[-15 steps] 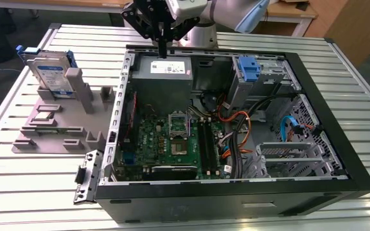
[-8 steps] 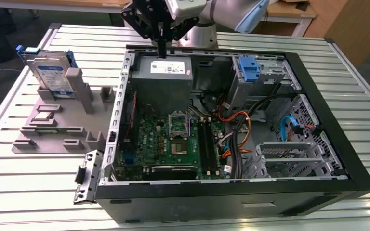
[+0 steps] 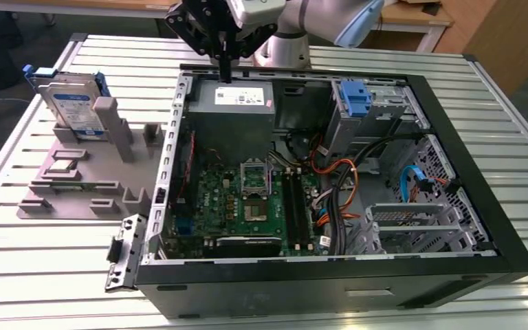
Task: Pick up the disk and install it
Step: 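Reach for the disk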
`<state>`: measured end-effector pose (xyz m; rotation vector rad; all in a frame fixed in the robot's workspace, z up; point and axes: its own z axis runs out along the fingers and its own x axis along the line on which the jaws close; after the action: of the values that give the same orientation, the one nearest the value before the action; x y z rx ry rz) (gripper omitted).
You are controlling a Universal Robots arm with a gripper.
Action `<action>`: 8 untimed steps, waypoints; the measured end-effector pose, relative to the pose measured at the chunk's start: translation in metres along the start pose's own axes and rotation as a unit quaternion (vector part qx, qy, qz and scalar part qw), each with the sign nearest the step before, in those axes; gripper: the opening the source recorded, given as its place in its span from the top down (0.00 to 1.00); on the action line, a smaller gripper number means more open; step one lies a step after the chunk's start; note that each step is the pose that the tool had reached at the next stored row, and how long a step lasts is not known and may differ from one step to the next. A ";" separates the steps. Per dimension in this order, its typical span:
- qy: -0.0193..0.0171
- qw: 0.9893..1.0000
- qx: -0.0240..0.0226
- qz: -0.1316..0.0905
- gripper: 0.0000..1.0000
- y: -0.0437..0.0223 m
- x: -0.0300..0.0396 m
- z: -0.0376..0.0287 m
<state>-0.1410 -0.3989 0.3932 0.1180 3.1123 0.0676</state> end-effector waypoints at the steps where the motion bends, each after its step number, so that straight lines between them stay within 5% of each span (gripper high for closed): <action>1: 0.000 1.000 0.000 0.000 0.89 -0.0001 0.0015 0.0000; 8: 0.000 1.000 0.000 0.000 0.89 -0.0011 0.0149 -0.0001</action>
<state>-0.1560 -0.3989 0.3929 0.1180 3.1122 0.0677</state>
